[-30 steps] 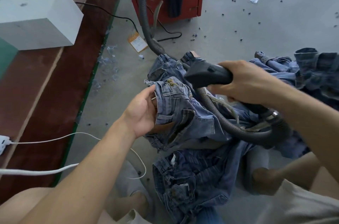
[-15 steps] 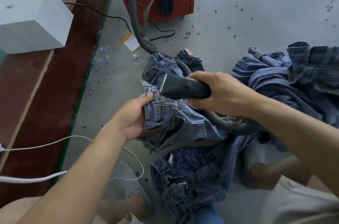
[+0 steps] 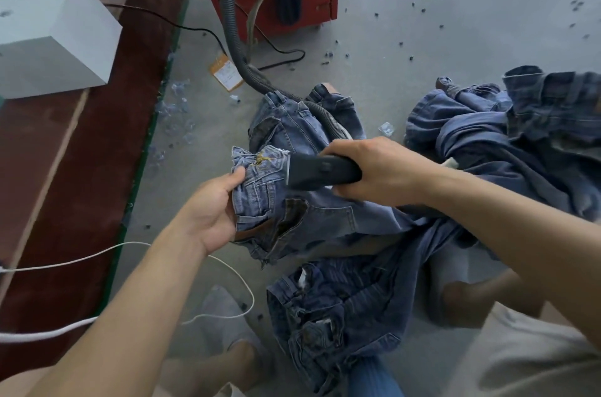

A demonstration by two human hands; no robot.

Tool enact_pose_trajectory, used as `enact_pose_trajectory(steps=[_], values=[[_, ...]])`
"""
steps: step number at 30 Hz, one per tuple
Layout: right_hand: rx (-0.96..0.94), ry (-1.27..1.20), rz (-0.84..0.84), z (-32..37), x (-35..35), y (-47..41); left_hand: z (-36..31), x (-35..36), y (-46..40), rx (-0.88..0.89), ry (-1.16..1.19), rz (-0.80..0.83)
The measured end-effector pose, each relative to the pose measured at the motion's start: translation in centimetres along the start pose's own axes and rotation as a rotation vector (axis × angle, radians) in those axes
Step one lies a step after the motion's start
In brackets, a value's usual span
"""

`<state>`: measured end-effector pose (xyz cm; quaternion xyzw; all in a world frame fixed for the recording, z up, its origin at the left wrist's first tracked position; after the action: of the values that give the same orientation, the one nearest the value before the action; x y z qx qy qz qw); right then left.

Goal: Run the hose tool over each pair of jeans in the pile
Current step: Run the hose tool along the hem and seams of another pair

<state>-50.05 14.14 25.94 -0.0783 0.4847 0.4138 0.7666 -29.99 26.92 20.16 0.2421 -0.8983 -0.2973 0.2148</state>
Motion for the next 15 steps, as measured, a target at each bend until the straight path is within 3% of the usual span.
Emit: enact_pose_trajectory(steps=[5, 8, 11, 15], values=[[0.114, 0.044, -0.028, -2.5, -2.6, -0.3, 1.2, -0.2, 0.0, -0.052, -0.011, -0.044], [0.157, 0.158, 0.015, -4.2, -2.9, -0.3, 1.8, 0.3, 0.4, -0.115, -0.152, 0.031], [0.152, 0.209, 0.101, -4.6, -2.2, 0.1, 2.3, -0.5, -0.3, -0.043, -0.389, -0.036], [0.116, 0.279, 0.225, -4.4, -0.4, 0.9, 2.6, -1.2, -1.6, 0.077, -0.528, -0.143]])
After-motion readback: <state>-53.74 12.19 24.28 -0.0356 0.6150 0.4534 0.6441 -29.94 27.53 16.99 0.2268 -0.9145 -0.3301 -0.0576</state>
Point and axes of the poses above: each hand's wrist, its own y-axis away from the middle knuckle, its own x-axis out of the palm, z = x × y, the point moved 6 cm from there along -y, towards the middle knuckle, and after that the axes turned 10 degrees about x, right-handed, at the moved point
